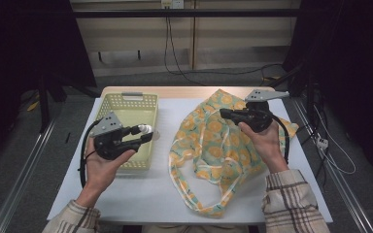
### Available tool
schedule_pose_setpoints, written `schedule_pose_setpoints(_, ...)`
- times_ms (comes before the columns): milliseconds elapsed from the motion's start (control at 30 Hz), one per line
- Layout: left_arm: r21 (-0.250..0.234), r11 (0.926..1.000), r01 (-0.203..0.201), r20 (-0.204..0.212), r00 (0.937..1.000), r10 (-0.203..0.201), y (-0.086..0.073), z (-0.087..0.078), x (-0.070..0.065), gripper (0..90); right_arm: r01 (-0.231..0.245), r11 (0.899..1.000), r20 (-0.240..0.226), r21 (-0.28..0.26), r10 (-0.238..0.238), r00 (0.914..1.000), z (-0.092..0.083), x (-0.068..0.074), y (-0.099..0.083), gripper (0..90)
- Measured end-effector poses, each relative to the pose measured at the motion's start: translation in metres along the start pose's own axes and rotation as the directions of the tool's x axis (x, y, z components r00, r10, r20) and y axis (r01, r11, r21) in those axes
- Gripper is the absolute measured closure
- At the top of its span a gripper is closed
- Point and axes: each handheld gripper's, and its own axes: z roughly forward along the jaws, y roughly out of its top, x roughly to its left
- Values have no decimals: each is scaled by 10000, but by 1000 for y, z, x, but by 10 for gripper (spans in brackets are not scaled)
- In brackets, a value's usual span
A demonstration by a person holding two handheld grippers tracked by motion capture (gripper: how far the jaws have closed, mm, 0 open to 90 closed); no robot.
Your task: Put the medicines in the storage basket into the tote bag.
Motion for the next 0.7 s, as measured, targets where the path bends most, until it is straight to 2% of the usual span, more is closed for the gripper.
schedule_pose_setpoints(100, -120, 9999, -10, 345, 9994, 14, 4, 13, -4, 603, 76, 10000, -10, -6, -76, 10000, 0, 1, 1, 900)
schedule_pose_setpoints(133, -179, 9998, 93, 473, 9988, -84, 5, 17, -5, 603, 79, 10000, -23, -10, -79, 10000, -1, 1, 1, 900)
schedule_pose_setpoints(200, -325, 9973, 660, 1102, 9920, -620, 4, 25, -7, 603, 28, 10000, 5, -20, -28, 10000, -1, 0, 0, 900)
schedule_pose_setpoints(233, -294, 9973, 670, 1194, 9908, -631, 4, 28, -9, 603, 28, 10000, 17, -22, -28, 10000, -2, -1, 0, 900)
schedule_pose_setpoints(300, -86, 9992, 400, 1177, 9923, -387, 3, 37, -17, 602, 37, 10000, 30, -46, -37, 10000, -3, -1, 0, 900)
schedule_pose_setpoints(400, 71, 9998, 204, 1325, 9910, -212, 2, 49, -24, 603, 72, 10000, 5, -24, -72, 10000, -3, 1, 1, 900)
schedule_pose_setpoints(600, 202, 9998, 14, 1632, 9866, -47, 1, 69, -33, 603, 123, 9999, -36, 45, -122, 9999, 0, 2, 1, 900)
schedule_pose_setpoints(700, 281, 9996, 90, 1763, 9842, -139, 2, 78, -36, 602, 75, 10000, -16, 37, -74, 10000, 0, 1, 0, 900)
